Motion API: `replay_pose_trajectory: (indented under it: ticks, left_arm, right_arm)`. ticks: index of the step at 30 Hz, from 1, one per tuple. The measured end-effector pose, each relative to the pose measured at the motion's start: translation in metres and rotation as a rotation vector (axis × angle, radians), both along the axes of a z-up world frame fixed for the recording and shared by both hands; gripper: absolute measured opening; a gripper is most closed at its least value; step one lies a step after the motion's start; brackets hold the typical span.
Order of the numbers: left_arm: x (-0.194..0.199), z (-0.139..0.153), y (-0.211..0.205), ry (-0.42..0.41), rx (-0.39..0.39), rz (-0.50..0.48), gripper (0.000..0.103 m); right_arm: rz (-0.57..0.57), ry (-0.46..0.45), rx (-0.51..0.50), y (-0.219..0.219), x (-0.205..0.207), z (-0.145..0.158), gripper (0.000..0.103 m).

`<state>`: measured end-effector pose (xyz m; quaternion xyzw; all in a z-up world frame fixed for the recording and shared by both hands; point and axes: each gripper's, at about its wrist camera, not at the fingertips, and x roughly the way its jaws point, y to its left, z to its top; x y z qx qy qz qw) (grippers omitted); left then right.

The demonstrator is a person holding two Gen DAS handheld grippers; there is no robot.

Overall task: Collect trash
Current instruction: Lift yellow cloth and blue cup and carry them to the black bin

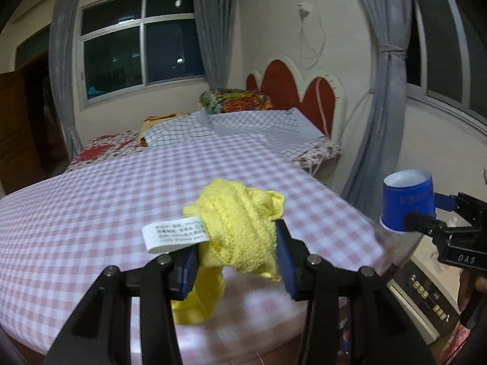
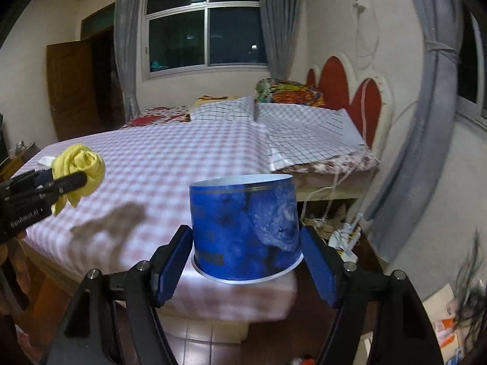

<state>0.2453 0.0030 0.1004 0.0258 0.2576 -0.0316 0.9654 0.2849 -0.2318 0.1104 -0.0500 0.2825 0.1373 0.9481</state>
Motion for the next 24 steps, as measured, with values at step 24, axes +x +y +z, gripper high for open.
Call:
replay_pose_trajectory:
  ticks: [24]
  left_arm:
    - [-0.035,-0.083,-0.201,0.096,-0.009,-0.355,0.047]
  right_arm:
    - [-0.244,0.092,-0.021,-0.169,-0.085,-0.103,0.074]
